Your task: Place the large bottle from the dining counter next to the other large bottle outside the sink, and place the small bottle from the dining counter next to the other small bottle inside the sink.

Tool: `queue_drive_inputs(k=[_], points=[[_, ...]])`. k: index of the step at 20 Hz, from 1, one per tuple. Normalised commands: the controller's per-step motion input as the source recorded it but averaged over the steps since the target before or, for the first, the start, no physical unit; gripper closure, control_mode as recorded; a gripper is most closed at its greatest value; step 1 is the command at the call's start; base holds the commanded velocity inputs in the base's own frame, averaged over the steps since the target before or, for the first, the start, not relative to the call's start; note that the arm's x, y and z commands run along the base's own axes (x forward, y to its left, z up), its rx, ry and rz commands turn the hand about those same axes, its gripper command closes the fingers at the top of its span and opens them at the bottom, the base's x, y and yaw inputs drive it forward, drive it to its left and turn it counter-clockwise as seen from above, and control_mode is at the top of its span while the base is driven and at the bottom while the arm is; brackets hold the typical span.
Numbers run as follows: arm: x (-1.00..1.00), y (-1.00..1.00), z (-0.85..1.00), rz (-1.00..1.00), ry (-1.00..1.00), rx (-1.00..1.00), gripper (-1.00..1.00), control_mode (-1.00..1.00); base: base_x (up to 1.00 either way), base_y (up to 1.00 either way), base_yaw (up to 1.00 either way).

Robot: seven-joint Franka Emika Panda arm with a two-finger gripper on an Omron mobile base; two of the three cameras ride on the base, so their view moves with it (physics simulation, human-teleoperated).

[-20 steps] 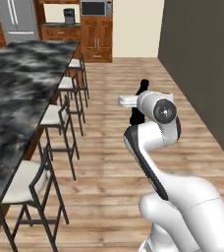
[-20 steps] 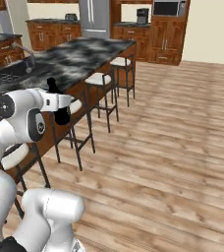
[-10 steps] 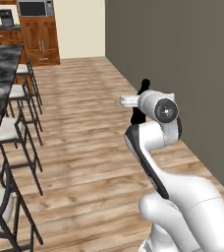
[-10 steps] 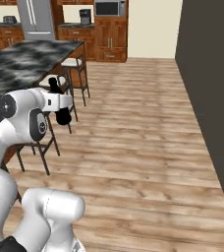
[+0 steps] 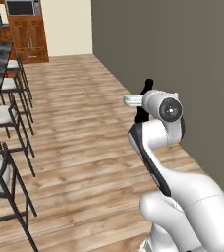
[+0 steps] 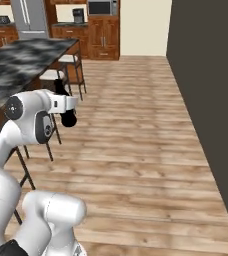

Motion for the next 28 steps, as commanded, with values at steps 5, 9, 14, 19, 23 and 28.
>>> queue_drive_inputs(k=[5,9,14,19,23,28], points=[[0.0,0.0,0.0,0.0,0.0,0.0,1.0,1.0,-1.0,0.07,-0.02],[0.0,0.0,0.0,0.0,0.0,0.0,1.0,1.0,-0.91,0.35,0.0],[0.0,0.0,0.0,0.0,0.0,0.0,1.0,1.0,-0.71,0.72,0.0],[0.0,0.0,0.0,0.0,0.0,0.0,1.0,1.0,-0.4,0.98,0.0],[0.0,0.0,0.0,0.0,0.0,0.0,1.0,1.0,-0.29,1.0,0.0],[0.0,0.0,0.0,0.0,0.0,0.0,1.0,1.0,-0.15,0.98,0.0]])
